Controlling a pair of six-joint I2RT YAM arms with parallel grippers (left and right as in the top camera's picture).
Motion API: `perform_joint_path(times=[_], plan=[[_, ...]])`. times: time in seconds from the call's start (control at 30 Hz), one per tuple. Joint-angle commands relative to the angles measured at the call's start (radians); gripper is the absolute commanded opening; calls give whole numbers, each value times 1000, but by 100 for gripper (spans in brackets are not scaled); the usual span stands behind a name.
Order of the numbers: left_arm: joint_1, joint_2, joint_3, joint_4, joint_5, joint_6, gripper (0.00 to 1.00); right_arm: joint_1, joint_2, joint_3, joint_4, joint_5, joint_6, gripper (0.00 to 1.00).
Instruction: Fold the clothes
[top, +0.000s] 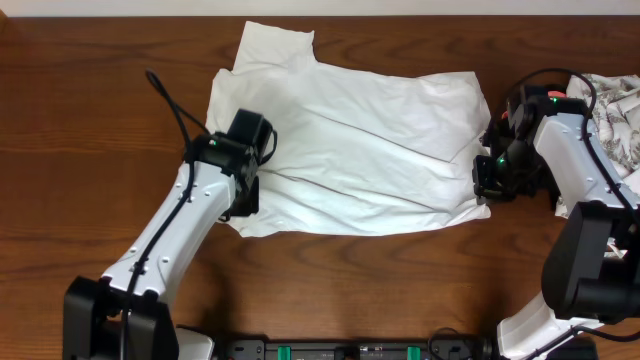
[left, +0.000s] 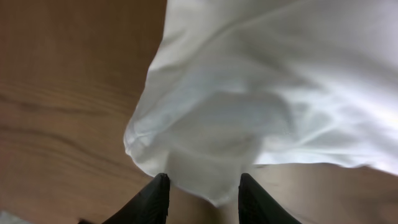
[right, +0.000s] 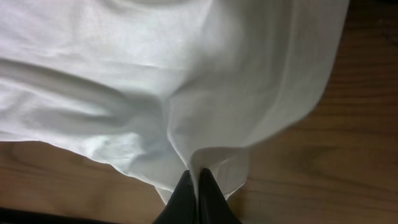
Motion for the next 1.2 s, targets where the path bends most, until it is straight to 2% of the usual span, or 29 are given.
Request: perform_joint_path(times=[0.0, 0.17, 0.37, 0.53, 0.67, 1.0, 1.17], plan=[[5, -6, -51, 21, -52, -17, 37, 1, -2, -4, 0, 3, -12, 1], [5, -6, -74, 72, -45, -16, 37, 1, -2, -4, 0, 3, -12, 1], [-24, -24, -73, 51, -23, -21, 36, 1, -2, -4, 1, 3, -12, 1], [-89, -100, -73, -15, -26, -157, 36, 1, -2, -4, 5, 3, -12, 1], [-132, -135, -73, -15, -26, -163, 36, 1, -2, -4, 8, 3, -12, 1], [-134, -95, -121, 33, -28, -223, 36, 1, -2, -4, 0, 3, -16, 1], [-133, -95, -169, 57, -121, -271, 36, 1, -2, -4, -1, 3, -16, 1]])
